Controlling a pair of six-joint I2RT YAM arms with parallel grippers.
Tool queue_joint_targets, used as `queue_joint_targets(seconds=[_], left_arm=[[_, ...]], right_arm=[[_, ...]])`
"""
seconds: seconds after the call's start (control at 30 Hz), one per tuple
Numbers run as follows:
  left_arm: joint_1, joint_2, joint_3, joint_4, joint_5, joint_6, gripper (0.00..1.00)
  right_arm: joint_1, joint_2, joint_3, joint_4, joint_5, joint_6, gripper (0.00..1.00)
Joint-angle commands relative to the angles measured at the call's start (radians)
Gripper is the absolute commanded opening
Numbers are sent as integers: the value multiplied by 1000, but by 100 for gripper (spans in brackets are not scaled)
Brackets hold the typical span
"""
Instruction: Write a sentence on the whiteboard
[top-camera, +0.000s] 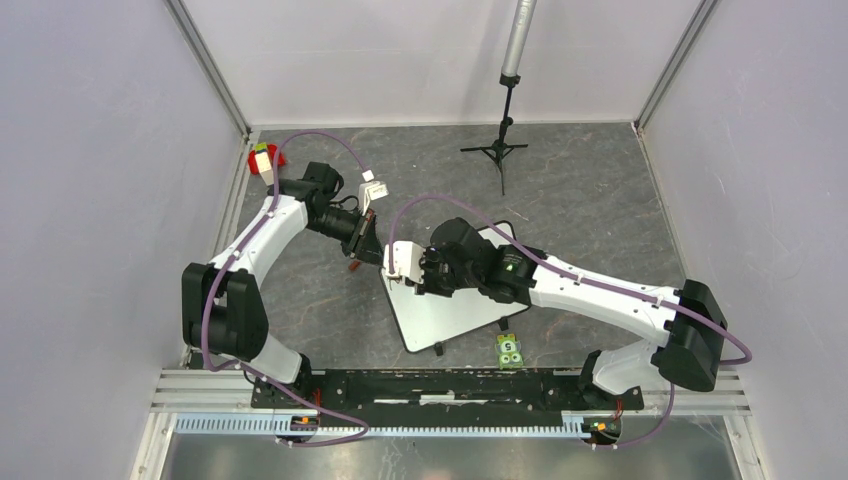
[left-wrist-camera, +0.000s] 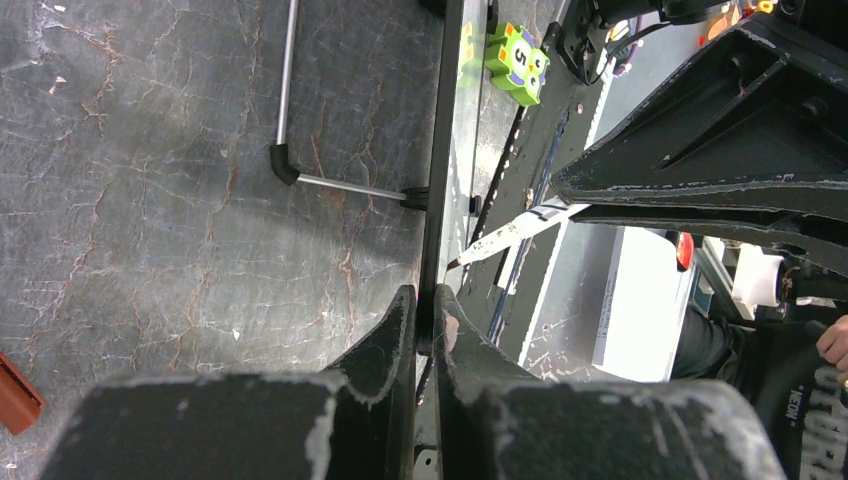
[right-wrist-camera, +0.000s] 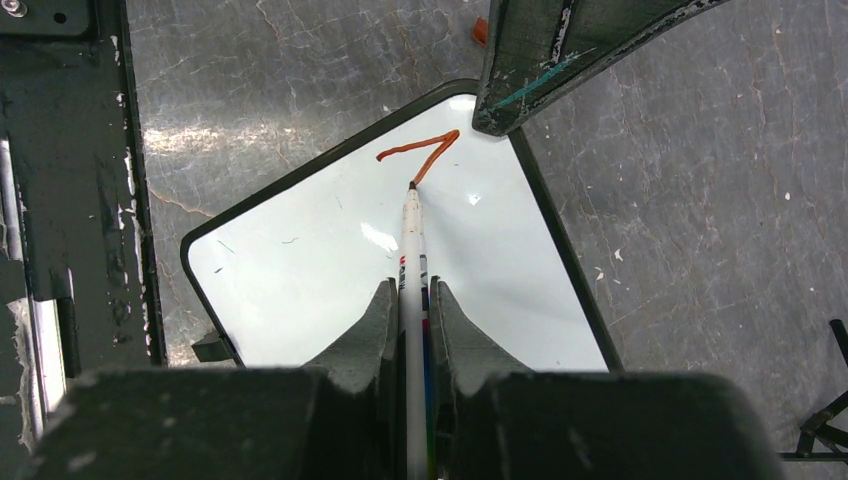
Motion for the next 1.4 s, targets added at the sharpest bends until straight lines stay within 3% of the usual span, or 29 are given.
queue_joint_targets(seconds=[0.0,0.47,1.17,1.37], left_arm=[[-9,0,26,4,2,40,3],[-11,-3,25,4,-3,40,2],[-12,0,28,4,-8,39,2],[-12,-4,29,5,-9,37,3]], right_arm=[[1,-19,18,-2,33,0,0],[-40,14,85,8,93,7,0],[-7,-39,-26,-57,5,9,0],[-4,-43,7,-71,-5,11,0]])
